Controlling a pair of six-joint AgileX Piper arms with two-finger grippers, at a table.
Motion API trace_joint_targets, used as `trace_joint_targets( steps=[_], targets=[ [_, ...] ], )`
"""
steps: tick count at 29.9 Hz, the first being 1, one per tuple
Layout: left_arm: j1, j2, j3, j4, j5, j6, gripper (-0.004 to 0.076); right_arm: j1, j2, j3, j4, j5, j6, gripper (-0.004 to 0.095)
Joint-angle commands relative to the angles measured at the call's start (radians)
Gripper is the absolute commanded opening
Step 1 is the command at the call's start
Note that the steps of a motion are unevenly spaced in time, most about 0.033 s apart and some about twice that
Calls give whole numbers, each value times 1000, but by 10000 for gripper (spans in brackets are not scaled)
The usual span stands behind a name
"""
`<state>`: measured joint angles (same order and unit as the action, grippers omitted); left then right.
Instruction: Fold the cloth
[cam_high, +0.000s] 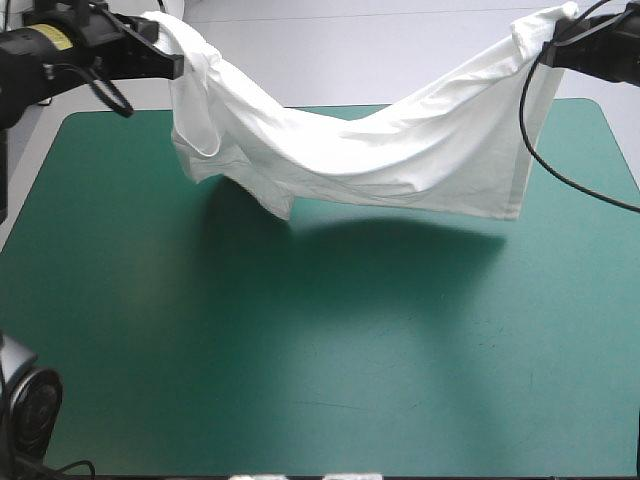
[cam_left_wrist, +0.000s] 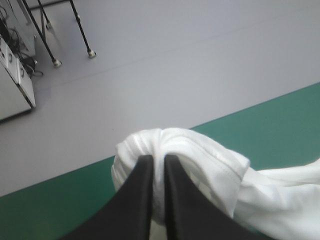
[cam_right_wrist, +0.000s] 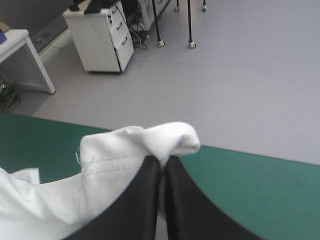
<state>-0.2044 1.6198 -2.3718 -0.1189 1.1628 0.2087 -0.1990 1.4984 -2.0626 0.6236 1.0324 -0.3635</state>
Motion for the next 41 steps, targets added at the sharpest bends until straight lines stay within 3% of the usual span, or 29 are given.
trace_joint_targets(
  steps=[1, 11, 20, 26, 33, 41],
  targets=[
    [-3, -143, -29, -6, -79, -7, -9, -3, -103, -46, 72, -69, 1, -13],
    [-3, -407, 55, -6, -57, -7, -9, 14, -305, -43, 65, -30, 3, -13],
    [-3, -570, 307, 6, -54, -13, -9, 352, -436, 96, -277, 75, 175, -13],
    [-3, -503, 400, 2, -42, -23, -9, 405, -441, 192, -357, 144, 211, -13],
    [-3, -301, 429, 0, -44, -23, -9, 405, -318, 319, -566, 86, 251, -13],
    [-3, -87, 429, -1, -90, -4, -9, 405, -64, 346, -633, -82, 253, -13]
  ],
)
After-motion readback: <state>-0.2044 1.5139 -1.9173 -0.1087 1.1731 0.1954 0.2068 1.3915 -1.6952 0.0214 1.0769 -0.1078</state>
